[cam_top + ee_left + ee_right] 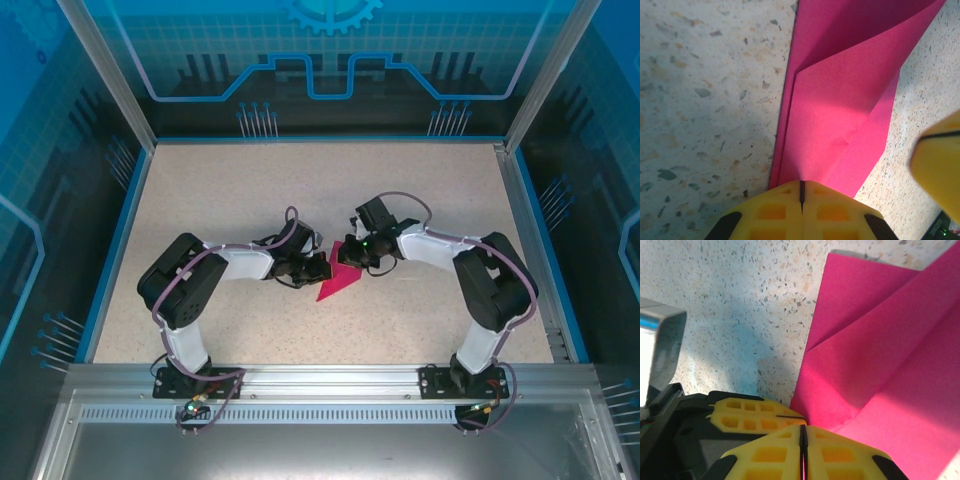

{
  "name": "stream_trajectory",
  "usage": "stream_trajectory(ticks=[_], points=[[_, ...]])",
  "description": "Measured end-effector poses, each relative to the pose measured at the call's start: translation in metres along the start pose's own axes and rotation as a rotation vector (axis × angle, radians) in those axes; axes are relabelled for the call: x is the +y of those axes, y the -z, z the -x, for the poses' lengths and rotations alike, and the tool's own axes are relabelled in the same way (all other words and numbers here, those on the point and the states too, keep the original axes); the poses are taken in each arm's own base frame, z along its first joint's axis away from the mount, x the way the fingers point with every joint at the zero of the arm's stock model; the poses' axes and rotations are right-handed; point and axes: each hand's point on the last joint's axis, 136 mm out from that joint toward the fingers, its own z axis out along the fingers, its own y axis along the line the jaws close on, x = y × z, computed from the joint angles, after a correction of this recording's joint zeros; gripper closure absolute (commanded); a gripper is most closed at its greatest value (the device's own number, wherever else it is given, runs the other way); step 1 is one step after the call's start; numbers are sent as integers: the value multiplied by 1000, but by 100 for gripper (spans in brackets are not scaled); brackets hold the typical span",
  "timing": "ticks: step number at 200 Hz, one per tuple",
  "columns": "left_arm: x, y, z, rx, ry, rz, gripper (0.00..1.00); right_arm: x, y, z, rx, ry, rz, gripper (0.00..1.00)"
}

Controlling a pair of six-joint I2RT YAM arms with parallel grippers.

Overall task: Fold a paper plane with a square sheet of paper (pick it up from the middle)
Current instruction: Fourth fold the wing at the center of the table.

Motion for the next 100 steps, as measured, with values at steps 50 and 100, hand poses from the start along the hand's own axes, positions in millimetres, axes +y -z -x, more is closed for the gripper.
stream_trajectory(ticks=[50,100], points=[[0,0,0,6,3,3,100,-10,-22,-10,66,5,2,93],[0,0,-1,23,-1,18,100,-17,-31,-11,90,12,-21,93]])
